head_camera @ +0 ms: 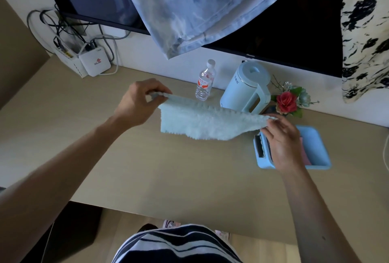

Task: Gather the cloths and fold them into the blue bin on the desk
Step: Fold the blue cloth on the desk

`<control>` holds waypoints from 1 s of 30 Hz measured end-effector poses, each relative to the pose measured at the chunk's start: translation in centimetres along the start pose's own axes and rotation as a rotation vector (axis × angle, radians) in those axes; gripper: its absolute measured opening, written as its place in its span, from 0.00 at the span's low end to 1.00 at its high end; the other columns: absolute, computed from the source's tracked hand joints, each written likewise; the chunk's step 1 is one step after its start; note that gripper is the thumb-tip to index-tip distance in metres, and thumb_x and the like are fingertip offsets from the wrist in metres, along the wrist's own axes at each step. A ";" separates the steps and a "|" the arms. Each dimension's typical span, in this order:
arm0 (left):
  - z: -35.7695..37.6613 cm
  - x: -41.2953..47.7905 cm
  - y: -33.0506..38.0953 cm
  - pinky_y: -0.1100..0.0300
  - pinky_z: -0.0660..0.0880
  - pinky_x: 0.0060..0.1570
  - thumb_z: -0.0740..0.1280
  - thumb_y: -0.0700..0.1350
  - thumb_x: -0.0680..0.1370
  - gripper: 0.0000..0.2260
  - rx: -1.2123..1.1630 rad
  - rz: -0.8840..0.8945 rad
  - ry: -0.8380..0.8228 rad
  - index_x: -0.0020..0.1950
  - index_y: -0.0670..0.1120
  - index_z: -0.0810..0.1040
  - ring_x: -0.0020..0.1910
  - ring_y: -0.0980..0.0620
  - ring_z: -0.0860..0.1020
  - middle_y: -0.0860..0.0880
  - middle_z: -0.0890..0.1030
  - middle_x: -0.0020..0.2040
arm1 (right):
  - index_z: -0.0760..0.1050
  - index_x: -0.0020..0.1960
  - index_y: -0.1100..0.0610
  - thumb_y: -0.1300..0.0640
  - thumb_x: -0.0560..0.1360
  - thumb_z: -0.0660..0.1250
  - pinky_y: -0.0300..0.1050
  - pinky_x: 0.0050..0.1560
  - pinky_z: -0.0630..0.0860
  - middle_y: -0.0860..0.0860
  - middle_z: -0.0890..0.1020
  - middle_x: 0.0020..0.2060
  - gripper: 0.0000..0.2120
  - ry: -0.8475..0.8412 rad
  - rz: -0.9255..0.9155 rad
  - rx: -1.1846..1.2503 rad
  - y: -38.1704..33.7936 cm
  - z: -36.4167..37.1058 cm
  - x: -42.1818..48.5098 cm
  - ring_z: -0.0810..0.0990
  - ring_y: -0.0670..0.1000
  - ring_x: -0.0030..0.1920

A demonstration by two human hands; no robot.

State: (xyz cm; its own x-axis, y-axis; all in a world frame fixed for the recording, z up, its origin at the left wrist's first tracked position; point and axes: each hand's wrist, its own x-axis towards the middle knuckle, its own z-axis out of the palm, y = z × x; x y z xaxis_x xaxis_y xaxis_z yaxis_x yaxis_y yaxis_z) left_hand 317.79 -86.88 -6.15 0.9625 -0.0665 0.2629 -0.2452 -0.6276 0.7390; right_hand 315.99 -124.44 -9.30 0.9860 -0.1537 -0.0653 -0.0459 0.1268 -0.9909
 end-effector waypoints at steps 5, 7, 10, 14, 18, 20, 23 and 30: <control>-1.2 -4.3 -0.6 0.71 0.73 0.45 0.75 0.39 0.75 0.09 -0.014 0.079 -0.171 0.49 0.52 0.84 0.45 0.59 0.81 0.56 0.84 0.45 | 0.84 0.48 0.53 0.60 0.76 0.66 0.44 0.60 0.78 0.55 0.87 0.51 0.09 -0.151 -0.019 0.012 1.3 -2.0 -2.8 0.84 0.56 0.58; -0.3 -6.7 -1.9 0.66 0.76 0.48 0.76 0.38 0.74 0.11 -0.057 0.001 -0.277 0.47 0.55 0.85 0.46 0.58 0.83 0.57 0.84 0.46 | 0.84 0.47 0.54 0.61 0.75 0.66 0.43 0.61 0.76 0.56 0.87 0.52 0.08 -0.187 0.038 -0.056 3.4 -2.9 -4.1 0.83 0.58 0.59; 2.0 -10.1 -4.8 0.60 0.79 0.52 0.77 0.37 0.73 0.14 -0.028 -0.168 -0.430 0.44 0.58 0.84 0.46 0.60 0.84 0.58 0.86 0.45 | 0.83 0.46 0.59 0.69 0.76 0.66 0.37 0.58 0.76 0.58 0.87 0.51 0.09 -0.211 0.171 -0.164 7.4 -3.5 -6.2 0.85 0.54 0.57; 5.3 -13.8 -8.4 0.61 0.79 0.52 0.75 0.41 0.75 0.13 0.018 -0.349 -0.594 0.44 0.61 0.83 0.47 0.62 0.83 0.59 0.86 0.44 | 0.85 0.44 0.56 0.71 0.76 0.67 0.32 0.50 0.76 0.53 0.88 0.46 0.13 -0.209 0.371 -0.286 13.3 -4.0 -9.2 0.86 0.46 0.49; 7.8 -15.1 -10.9 0.58 0.78 0.50 0.74 0.44 0.76 0.07 0.065 -0.468 -0.623 0.46 0.58 0.84 0.47 0.56 0.83 0.59 0.84 0.43 | 0.84 0.49 0.62 0.68 0.76 0.69 0.35 0.45 0.75 0.46 0.86 0.36 0.06 -0.121 0.478 -0.399 17.5 -4.6 -9.9 0.83 0.40 0.39; 8.5 -14.7 -11.6 0.58 0.77 0.48 0.74 0.45 0.76 0.03 0.074 -0.471 -0.592 0.48 0.54 0.85 0.46 0.56 0.82 0.60 0.83 0.42 | 0.83 0.51 0.66 0.67 0.77 0.70 0.30 0.42 0.75 0.43 0.85 0.33 0.05 -0.082 0.471 -0.436 18.2 -4.5 -9.0 0.82 0.38 0.36; 9.4 -13.1 -12.5 0.64 0.73 0.42 0.75 0.46 0.76 0.02 0.077 -0.455 -0.529 0.48 0.52 0.86 0.43 0.61 0.80 0.61 0.83 0.41 | 0.82 0.47 0.58 0.62 0.77 0.71 0.34 0.43 0.77 0.44 0.85 0.33 0.02 -0.074 0.454 -0.448 18.3 -3.8 -6.5 0.82 0.39 0.37; 11.0 -8.7 -14.5 0.61 0.70 0.40 0.73 0.44 0.77 0.04 0.098 -0.483 -0.434 0.43 0.49 0.83 0.36 0.59 0.77 0.60 0.79 0.35 | 0.78 0.42 0.58 0.53 0.78 0.70 0.46 0.38 0.71 0.48 0.79 0.31 0.10 -0.027 0.420 -0.534 19.1 -1.1 -0.6 0.75 0.48 0.33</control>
State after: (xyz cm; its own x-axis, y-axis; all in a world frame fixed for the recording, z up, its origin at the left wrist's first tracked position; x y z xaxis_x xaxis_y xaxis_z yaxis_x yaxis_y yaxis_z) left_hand 314.26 -85.73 -25.93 0.9262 -0.0536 -0.3731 0.2179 -0.7315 0.6461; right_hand 314.33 -123.01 -28.34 0.8707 -0.1713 -0.4611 -0.4917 -0.3323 -0.8049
